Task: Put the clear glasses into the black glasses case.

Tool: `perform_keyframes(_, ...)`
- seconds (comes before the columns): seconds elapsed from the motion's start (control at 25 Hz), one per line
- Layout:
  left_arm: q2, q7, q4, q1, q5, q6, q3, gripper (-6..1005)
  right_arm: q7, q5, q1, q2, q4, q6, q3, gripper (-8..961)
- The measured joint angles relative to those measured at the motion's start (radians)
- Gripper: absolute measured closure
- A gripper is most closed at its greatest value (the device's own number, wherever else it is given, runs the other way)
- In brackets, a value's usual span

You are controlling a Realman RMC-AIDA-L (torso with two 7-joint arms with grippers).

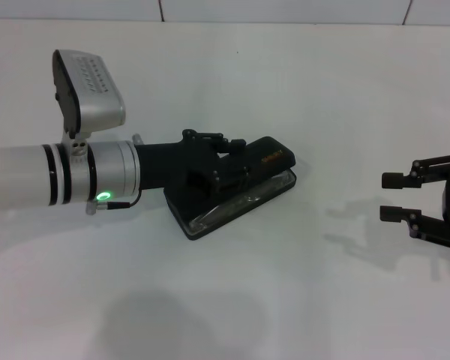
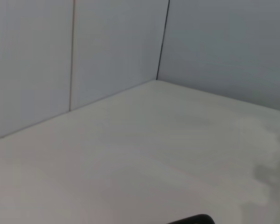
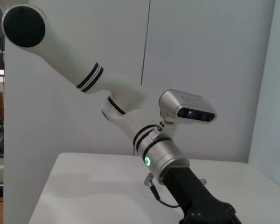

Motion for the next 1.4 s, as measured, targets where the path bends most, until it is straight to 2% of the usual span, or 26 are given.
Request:
perform_keyframes(0.32, 0.0, 0.009, -0.002, 0.01, 0.003, 0.007, 0.005, 495, -0.009, 0.0, 0.008, 0.001, 0.002, 0.014, -0.003, 500)
perform_keyframes(0.44, 0.0, 0.047, 0.004, 0.027, -0.026, 0.055, 0.0, 487, -0.009, 0.015, 0.007, 0.003, 0.005, 0.012, 0.004, 490)
perform_keyframes(0.6, 0.008, 0.101, 0.017, 0.054, -0.117, 0.206, -0.006, 456, -0.005, 0.078, 0.017, 0.001, 0.051, 0.009, 0.019, 476)
perform_keyframes(0.72, 0.021, 0.101, 0.049, 0.076, -0.135, 0.328, -0.006, 433, -0.024, 0.116, 0.046, -0.002, 0.115, -0.006, 0.028, 465)
perform_keyframes(0.84, 0.024, 0.128, 0.107, 0.117, -0.138, 0.447, -0.007, 410, -0.038, 0.114, 0.105, -0.003, 0.195, -0.032, 0.023, 455)
perform_keyframes(0.92, 0.025, 0.152, 0.146, 0.148, -0.138, 0.517, -0.007, 355, -0.038, 0.101, 0.141, -0.002, 0.242, -0.042, 0.019, 448)
perform_keyframes(1.12, 0.029, 0.18, 0.185, 0.189, -0.138, 0.602, -0.023, 219, -0.042, 0.062, 0.191, 0.002, 0.307, -0.064, 0.005, 214)
perform_keyframes(1.36, 0.037, 0.205, 0.186, 0.237, -0.139, 0.631, -0.058, 115, -0.046, 0.032, 0.219, 0.016, 0.31, -0.054, -0.027, 63)
perform_keyframes(1.4, 0.037, 0.208, 0.186, 0.24, -0.139, 0.633, -0.058, 115, -0.047, 0.034, 0.219, 0.016, 0.31, -0.054, -0.029, 63)
